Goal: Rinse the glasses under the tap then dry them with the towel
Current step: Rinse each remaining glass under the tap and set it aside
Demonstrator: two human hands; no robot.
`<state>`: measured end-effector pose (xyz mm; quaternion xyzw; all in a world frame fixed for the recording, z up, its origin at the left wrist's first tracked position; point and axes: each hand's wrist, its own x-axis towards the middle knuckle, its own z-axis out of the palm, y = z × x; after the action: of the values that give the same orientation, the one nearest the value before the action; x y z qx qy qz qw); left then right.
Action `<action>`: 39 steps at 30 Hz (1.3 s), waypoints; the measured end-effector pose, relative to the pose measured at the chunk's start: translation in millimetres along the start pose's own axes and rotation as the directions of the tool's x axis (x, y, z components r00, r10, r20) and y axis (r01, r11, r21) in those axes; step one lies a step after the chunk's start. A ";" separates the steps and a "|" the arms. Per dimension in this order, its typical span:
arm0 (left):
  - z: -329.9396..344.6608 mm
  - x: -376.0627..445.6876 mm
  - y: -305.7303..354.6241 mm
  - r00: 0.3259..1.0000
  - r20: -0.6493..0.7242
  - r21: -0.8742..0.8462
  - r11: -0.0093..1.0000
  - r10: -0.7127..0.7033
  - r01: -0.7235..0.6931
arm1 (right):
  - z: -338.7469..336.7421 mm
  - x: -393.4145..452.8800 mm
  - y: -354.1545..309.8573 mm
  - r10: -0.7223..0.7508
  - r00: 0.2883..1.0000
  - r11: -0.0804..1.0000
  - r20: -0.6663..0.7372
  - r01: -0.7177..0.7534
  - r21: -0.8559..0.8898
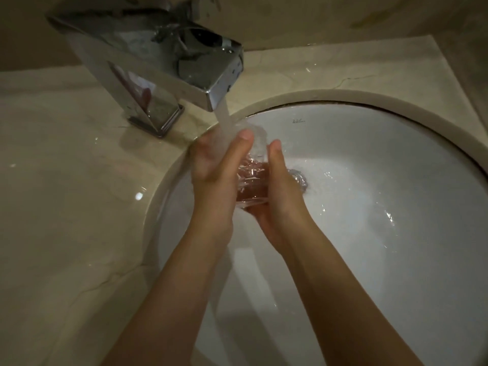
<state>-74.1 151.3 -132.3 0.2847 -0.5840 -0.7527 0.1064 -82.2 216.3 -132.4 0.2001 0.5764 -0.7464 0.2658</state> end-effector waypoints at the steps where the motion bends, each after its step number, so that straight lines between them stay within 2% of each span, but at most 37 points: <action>1: -0.3 -0.8 -0.3 1.000 0.015 0.037 0.999 0.011 -0.011 | 0.7 0.5 3.4 -0.097 0.995 0.985 -0.036 0.090 -0.149; 3: -0.6 -2.5 -1.0 0.999 0.029 0.109 0.994 0.016 -0.019 | 2.2 0.9 3.5 -0.276 0.957 0.907 -0.089 0.229 -0.353; 4: -1.2 -3.2 -1.3 0.999 0.033 0.108 0.994 0.011 -0.015 | 3.1 0.5 1.6 -0.287 0.952 0.904 -0.104 0.233 -0.359; 5: -2.1 -2.9 -2.8 0.999 0.047 0.081 0.997 0.004 -0.007 | 3.2 1.1 -0.1 -0.242 0.966 0.928 -0.090 0.203 -0.313; 7: -2.7 -2.2 -5.0 0.998 0.068 0.031 1.000 -0.008 0.006 | -0.5 2.4 -2.7 -0.117 0.993 0.991 0.009 0.117 -0.071; 8: -1.9 -2.6 -4.5 0.998 0.066 0.027 1.000 0.005 -0.007 | -1.7 2.0 -3.1 -0.088 0.994 0.994 0.064 0.083 0.071; 9: -1.5 -2.0 -5.2 0.998 0.065 0.039 0.999 0.024 -0.027 | -2.6 1.6 -3.4 -0.069 0.995 0.990 0.069 0.059 0.132; 10: -1.5 -2.5 -6.6 0.997 0.070 0.048 0.998 0.036 -0.039 | -3.1 2.8 -1.4 -0.061 0.998 0.992 0.026 0.058 0.108; 12: -1.4 -4.6 -9.4 0.995 0.089 0.069 0.996 0.052 -0.058 | 1.3 -0.8 0.4 -0.111 0.985 0.986 -0.134 0.092 -0.142; 13: -0.9 -6.5 -9.1 0.993 0.102 0.084 0.994 0.054 -0.063 | 4.0 -2.6 1.2 -0.161 0.968 0.970 -0.194 0.119 -0.212; 16: 3.7 -11.4 -5.8 0.990 0.138 0.077 0.997 0.007 -0.018 | 5.5 -8.9 -1.2 -0.256 0.920 0.957 -0.297 0.198 -0.211; 17: 4.3 -10.5 -5.8 0.989 0.148 0.079 0.997 -0.008 -0.004 | 2.6 -9.4 -3.4 -0.223 0.932 0.967 -0.287 0.174 -0.185; 19: 2.7 -6.8 -6.3 0.987 0.153 0.061 0.997 -0.055 0.046 | -3.6 -7.4 -7.5 -0.071 0.979 0.997 -0.190 0.070 -0.010; 21: -1.1 -3.4 -8.3 0.974 0.159 -0.006 0.986 -0.164 0.167 | -6.2 -9.0 -12.1 0.034 0.996 0.992 -0.079 -0.024 0.123; 25: -4.2 -3.5 -11.0 0.976 0.158 0.003 0.989 -0.149 0.150 | -2.5 -6.1 2.7 -0.092 0.991 0.991 -0.096 0.082 -0.102; 29: -5.7 0.7 -8.1 0.956 0.185 -0.079 0.966 -0.230 0.247 | -4.3 -5.9 -1.6 -0.019 0.998 0.997 -0.063 0.023 0.068; 34: -12.1 2.4 -4.3 0.908 0.298 -0.136 0.929 -0.294 0.346 | -10.5 0.0 -1.4 -0.079 0.990 0.987 -0.113 0.062 -0.147; 37: -15.6 0.3 -3.9 0.908 0.296 -0.112 0.934 -0.295 0.340 | -14.1 -6.0 -4.7 -0.087 0.988 0.976 -0.128 0.059 -0.210; 39: -18.3 -4.4 -1.3 0.916 0.267 -0.123 0.933 -0.298 0.339 | -19.2 -11.1 -11.7 -0.144 0.968 0.965 -0.204 0.092 -0.246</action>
<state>-60.2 138.9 -135.0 0.2718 -0.4731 -0.8353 -0.0673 -81.1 238.9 -121.8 0.2138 0.6975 -0.6607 0.1768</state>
